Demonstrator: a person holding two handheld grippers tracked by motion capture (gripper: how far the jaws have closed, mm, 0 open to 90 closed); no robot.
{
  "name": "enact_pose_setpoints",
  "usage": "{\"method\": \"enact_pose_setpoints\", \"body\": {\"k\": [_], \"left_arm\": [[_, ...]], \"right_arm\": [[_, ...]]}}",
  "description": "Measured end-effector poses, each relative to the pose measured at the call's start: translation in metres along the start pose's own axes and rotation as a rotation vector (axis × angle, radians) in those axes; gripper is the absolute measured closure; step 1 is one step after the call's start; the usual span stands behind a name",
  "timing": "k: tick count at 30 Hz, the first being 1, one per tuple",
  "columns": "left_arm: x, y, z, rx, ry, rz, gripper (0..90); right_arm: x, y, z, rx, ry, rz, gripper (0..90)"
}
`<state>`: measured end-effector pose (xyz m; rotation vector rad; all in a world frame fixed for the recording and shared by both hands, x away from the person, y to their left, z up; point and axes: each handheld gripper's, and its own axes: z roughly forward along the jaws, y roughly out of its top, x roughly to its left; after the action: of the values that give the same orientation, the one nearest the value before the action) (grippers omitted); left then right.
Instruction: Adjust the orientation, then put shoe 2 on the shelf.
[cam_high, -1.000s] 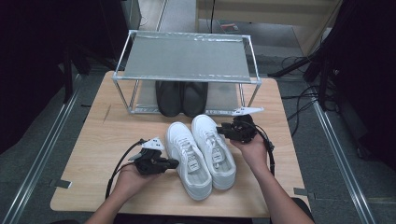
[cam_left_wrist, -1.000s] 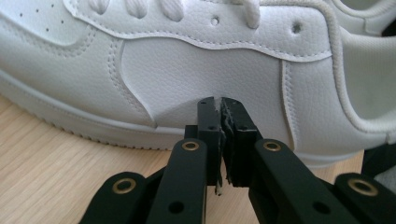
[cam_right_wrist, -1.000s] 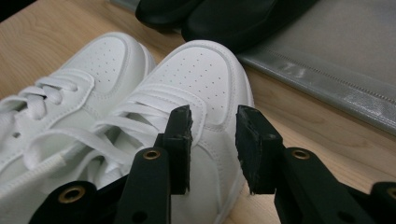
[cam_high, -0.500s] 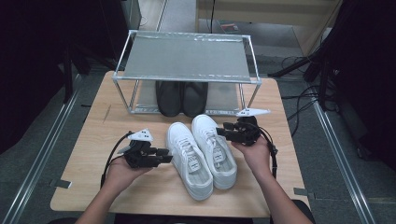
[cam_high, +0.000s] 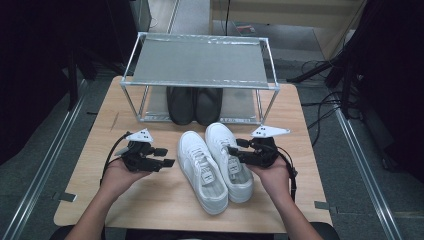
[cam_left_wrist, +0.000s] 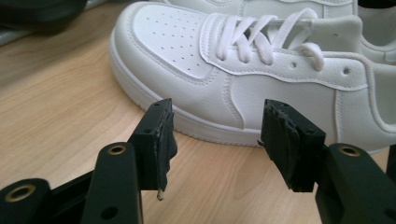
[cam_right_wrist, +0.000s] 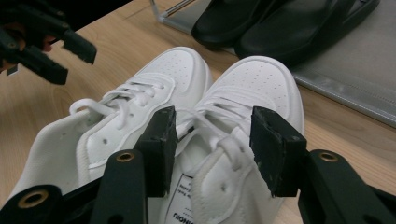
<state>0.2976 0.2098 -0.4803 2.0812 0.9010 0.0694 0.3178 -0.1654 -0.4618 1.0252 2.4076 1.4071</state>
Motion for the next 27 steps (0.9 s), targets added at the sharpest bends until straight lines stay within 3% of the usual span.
{"method": "enact_pose_setpoints", "body": {"k": [5,10,19,27], "left_arm": [[0.004,0.005,0.002,-0.003,-0.027,-0.019,40.2],[0.008,0.01,0.006,-0.001,-0.032,-0.01,40.1],[0.016,0.012,0.007,-0.071,-0.06,-0.039,40.2],[0.024,0.011,0.009,-0.077,-0.05,-0.06,40.7]], "right_arm": [[0.008,-0.005,-0.001,0.005,-0.024,-0.004,51.5],[0.011,-0.009,-0.008,-0.009,-0.027,0.02,49.6],[0.024,-0.013,-0.02,-0.017,-0.016,0.058,46.3],[0.046,-0.016,-0.024,-0.022,-0.024,0.043,45.5]]}}
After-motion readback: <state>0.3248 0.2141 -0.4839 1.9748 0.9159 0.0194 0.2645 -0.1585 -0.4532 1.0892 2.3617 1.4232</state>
